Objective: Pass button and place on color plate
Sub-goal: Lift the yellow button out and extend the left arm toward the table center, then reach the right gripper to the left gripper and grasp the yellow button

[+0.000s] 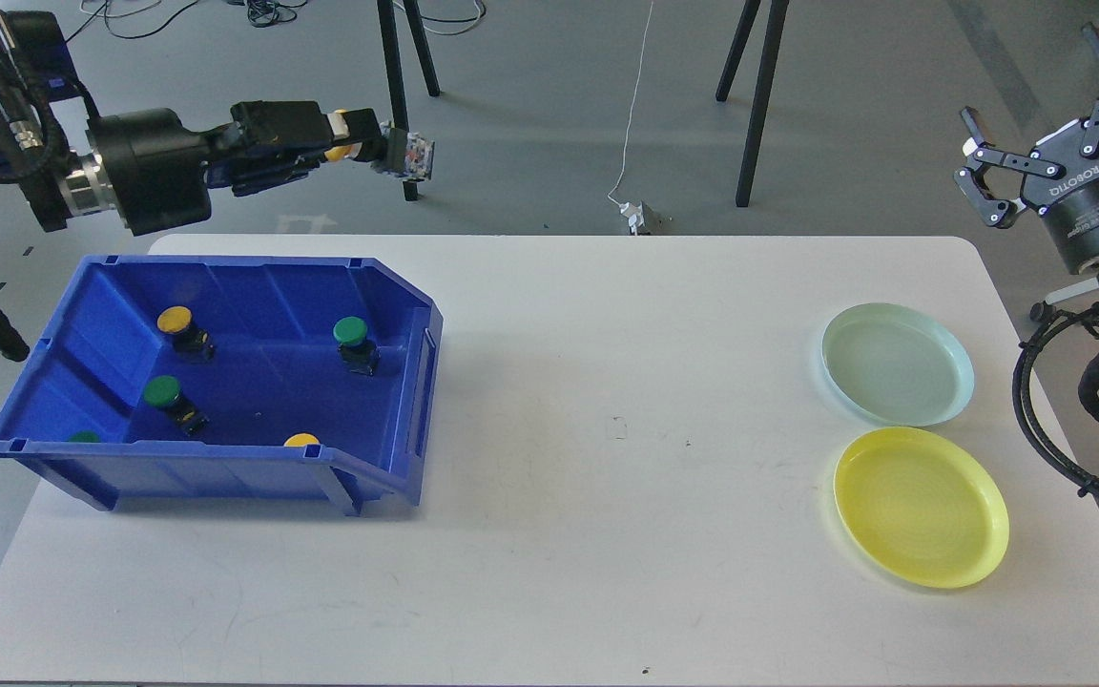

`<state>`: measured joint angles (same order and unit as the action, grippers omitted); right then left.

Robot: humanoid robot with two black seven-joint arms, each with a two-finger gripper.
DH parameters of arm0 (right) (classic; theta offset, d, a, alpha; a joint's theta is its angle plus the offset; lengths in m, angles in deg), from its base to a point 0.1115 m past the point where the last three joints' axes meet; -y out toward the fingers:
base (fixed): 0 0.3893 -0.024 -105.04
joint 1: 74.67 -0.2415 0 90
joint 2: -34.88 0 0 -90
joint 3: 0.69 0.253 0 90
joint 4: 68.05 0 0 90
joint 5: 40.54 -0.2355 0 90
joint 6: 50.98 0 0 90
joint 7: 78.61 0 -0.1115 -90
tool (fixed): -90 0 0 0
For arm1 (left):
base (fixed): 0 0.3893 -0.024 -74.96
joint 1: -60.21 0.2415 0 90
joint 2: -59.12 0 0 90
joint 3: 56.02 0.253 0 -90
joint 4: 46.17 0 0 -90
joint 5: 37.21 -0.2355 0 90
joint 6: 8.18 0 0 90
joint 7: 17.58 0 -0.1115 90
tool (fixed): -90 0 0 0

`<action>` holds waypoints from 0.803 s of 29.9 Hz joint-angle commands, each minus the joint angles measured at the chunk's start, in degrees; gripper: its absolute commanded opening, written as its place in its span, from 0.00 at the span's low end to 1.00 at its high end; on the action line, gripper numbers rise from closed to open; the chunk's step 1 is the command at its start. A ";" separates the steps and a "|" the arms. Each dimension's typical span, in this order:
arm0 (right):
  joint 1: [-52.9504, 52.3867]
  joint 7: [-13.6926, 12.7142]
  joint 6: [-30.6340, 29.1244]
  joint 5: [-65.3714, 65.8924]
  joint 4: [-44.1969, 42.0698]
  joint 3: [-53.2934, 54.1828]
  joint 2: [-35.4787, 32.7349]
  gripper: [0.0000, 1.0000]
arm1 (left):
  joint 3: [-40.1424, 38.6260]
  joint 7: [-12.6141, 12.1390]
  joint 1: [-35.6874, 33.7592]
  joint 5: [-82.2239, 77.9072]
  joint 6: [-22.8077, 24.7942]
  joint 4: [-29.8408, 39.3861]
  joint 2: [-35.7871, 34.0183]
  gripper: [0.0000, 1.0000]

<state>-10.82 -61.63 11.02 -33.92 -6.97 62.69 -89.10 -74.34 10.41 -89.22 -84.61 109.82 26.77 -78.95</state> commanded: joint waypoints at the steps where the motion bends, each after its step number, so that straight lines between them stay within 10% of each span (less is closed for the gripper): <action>1: 4.44 0.77 0.31 1.55 6.75 -0.36 -0.82 0.99 | -0.58 0.01 2.12 6.88 0.00 0.10 9.54 0.03; 4: 7.60 1.91 6.27 11.78 12.63 -0.80 -2.14 0.99 | -0.58 0.01 4.31 7.68 0.00 -4.10 17.19 0.03; 9: 13.49 11.02 16.56 30.28 22.56 -2.11 -2.06 0.99 | -1.63 0.01 6.17 8.73 0.00 -5.44 21.08 0.03; 24: 1.91 11.02 17.72 30.12 24.79 -18.55 3.92 0.99 | 0.04 0.01 5.20 9.52 0.00 -5.62 21.61 0.04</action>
<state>-6.10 -50.61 28.94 -3.77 18.54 46.08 -86.51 -75.15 10.42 -83.62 -75.19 109.81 21.11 -57.26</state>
